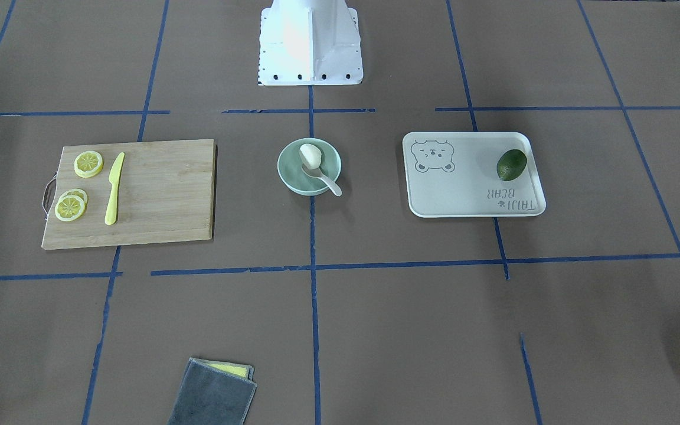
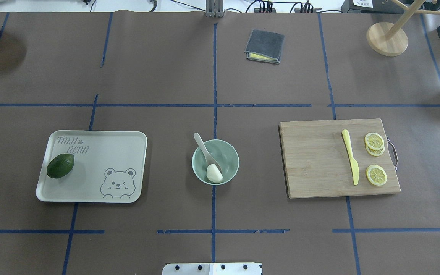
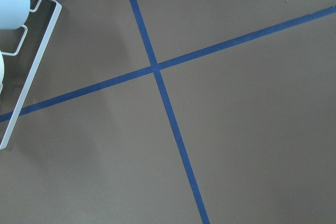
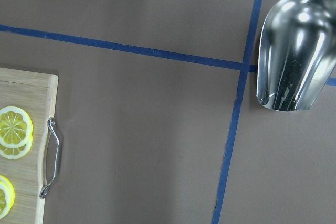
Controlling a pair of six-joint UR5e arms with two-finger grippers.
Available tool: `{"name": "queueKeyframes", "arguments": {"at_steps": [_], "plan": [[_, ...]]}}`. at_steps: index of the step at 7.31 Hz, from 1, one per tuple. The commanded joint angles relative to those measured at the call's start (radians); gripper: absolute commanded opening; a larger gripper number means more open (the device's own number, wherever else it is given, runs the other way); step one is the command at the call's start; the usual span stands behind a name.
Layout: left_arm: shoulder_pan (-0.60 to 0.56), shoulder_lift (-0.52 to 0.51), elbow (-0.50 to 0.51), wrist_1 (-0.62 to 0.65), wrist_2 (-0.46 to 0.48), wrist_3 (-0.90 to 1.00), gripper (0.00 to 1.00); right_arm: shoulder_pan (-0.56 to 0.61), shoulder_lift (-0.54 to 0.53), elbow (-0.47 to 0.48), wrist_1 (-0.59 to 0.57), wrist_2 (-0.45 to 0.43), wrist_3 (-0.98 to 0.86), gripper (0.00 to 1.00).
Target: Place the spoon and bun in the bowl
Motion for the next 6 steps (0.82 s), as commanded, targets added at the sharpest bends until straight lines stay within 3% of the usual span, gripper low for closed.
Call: {"name": "queueKeyframes", "arguments": {"at_steps": [1,3,6], "plan": [[-0.001,-0.001,-0.001,-0.031,0.004,-0.242,1.0,-0.001,-0.002,0.013,0.002,-0.004,0.024,1.0],[-0.001,0.017,0.019,-0.167,0.007,-0.24,1.0,-0.001,-0.004,0.013,0.005,-0.001,0.024,1.0],[-0.001,-0.003,0.016,-0.186,0.012,-0.241,1.0,-0.001,-0.002,0.012,0.007,0.002,0.026,1.0]]}}
